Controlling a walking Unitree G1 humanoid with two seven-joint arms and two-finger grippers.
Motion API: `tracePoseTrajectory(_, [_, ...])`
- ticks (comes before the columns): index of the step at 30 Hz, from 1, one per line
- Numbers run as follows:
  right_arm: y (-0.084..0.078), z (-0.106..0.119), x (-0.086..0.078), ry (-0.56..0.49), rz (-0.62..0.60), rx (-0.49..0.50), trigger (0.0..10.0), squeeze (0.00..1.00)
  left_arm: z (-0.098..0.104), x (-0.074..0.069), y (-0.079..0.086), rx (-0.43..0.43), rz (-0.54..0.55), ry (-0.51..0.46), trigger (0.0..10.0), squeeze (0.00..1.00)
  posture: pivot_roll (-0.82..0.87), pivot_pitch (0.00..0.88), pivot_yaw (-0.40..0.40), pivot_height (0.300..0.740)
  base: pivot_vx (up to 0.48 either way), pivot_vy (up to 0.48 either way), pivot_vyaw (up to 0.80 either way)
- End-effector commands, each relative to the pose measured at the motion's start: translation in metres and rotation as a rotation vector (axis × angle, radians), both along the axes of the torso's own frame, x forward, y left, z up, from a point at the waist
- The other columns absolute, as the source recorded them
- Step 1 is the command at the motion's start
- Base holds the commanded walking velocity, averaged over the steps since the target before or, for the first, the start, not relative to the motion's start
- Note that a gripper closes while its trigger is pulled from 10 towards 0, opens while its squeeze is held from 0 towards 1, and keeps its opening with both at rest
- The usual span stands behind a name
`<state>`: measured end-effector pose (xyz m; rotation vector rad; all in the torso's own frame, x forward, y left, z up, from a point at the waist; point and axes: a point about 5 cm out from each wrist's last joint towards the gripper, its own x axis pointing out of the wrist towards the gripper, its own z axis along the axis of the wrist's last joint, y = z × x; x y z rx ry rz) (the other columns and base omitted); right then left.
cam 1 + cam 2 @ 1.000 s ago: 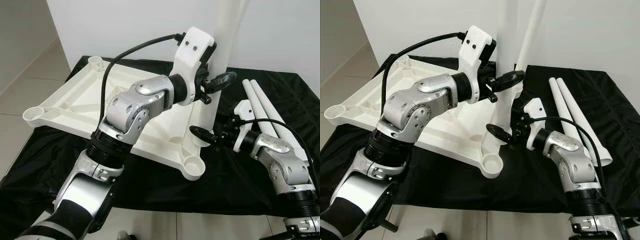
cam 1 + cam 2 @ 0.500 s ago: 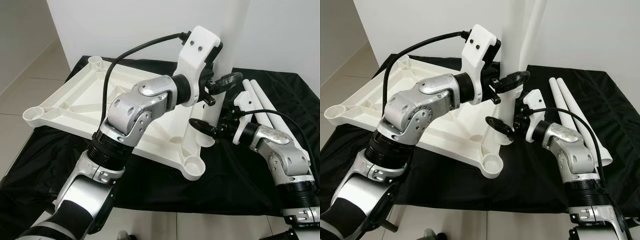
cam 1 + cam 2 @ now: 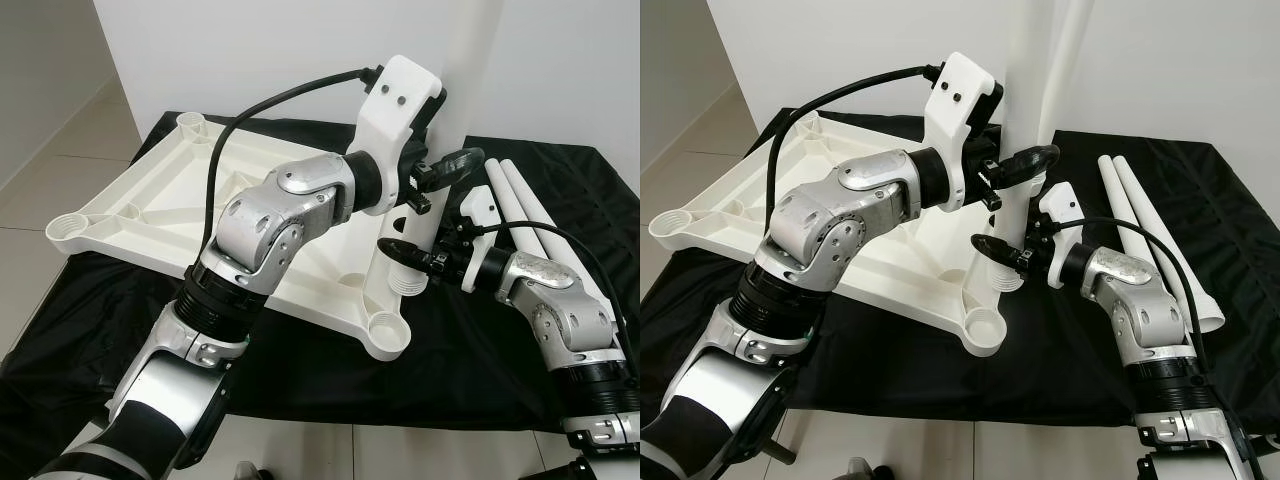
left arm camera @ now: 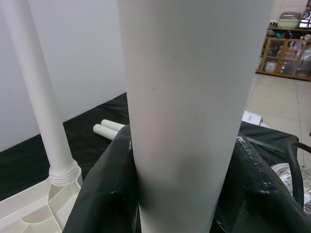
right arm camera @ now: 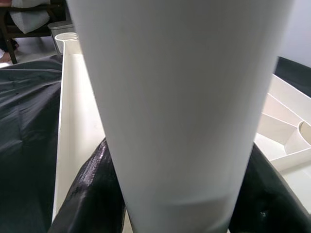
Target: Building children table
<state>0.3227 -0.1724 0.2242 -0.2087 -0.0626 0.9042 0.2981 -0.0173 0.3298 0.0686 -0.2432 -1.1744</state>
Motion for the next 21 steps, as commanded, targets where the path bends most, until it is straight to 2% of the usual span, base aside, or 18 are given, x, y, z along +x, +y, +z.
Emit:
tracePoseTrajectory(1, [-0.002,0.0,0.001,-0.006,-0.017,-0.003,0.0,0.0,-0.002,-0.009,-0.008,0.016,-0.099,-0.002,10.0,0.07,-0.09,0.087,-0.005,0.74,0.0,0.0,0.0])
tracePoseTrajectory(3, [-0.002,0.0,0.001,-0.006,-0.017,-0.003,0.0,0.0,-0.002,-0.009,-0.008,0.016,-0.099,-0.002,10.0,0.07,-0.09,0.087,-0.005,0.74,0.0,0.0,0.0])
tracePoseTrajectory(4, [-0.002,0.0,0.002,-0.011,-0.025,-0.009,9.8,0.0,-0.004,-0.008,-0.008,0.005,-0.095,0.034,10.0,1.0,-0.09,0.088,-0.004,0.74,0.0,0.0,0.0])
tracePoseTrajectory(5, [-0.002,0.0,0.002,-0.011,-0.025,-0.009,9.8,0.0,-0.004,-0.008,-0.008,0.005,-0.095,0.034,10.0,1.0,-0.09,0.088,-0.004,0.74,0.0,0.0,0.0])
tracePoseTrajectory(6, [-0.003,-0.001,0.003,-0.017,-0.04,-0.006,10.0,0.0,-0.003,-0.002,-0.006,-0.021,-0.068,0.081,10.0,1.0,-0.09,0.087,-0.003,0.74,0.0,0.0,0.0])
tracePoseTrajectory(14, [-0.001,-0.003,0.003,-0.021,-0.042,0.004,10.0,0.0,0.0,0.004,-0.003,-0.05,-0.042,0.121,10.0,1.0,-0.09,0.088,-0.001,0.74,0.0,0.0,0.0])
tracePoseTrajectory(15, [0.0,-0.005,0.003,-0.032,-0.054,0.019,10.0,0.0,0.003,0.009,0.0,-0.078,-0.023,0.17,10.0,0.57,-0.08,0.091,0.005,0.74,0.0,0.0,0.0])
tracePoseTrajectory(16, [0.0,-0.005,0.003,-0.032,-0.054,0.019,10.0,0.0,0.003,0.009,0.0,-0.078,-0.023,0.17,10.0,0.57,-0.08,0.091,0.005,0.74,0.0,0.0,0.0])
tracePoseTrajectory(17, [0.0,-0.005,0.004,-0.036,-0.065,0.03,10.0,0.0,0.004,0.012,0.002,-0.095,-0.016,0.198,10.0,0.0,-0.08,0.094,0.006,0.74,0.0,0.0,0.0])
tracePoseTrajectory(19, [0.0,-0.005,0.004,-0.036,-0.065,0.03,10.0,0.0,0.004,0.012,0.002,-0.095,-0.016,0.198,10.0,0.0,-0.08,0.094,0.006,0.74,0.0,0.0,0.0])
tracePoseTrajectory(21, [0.001,-0.005,0.005,-0.044,-0.077,0.052,10.0,0.0,0.005,0.019,0.006,-0.13,0.015,0.256,10.0,0.0,-0.08,0.096,0.007,0.74,0.0,0.0,0.0])
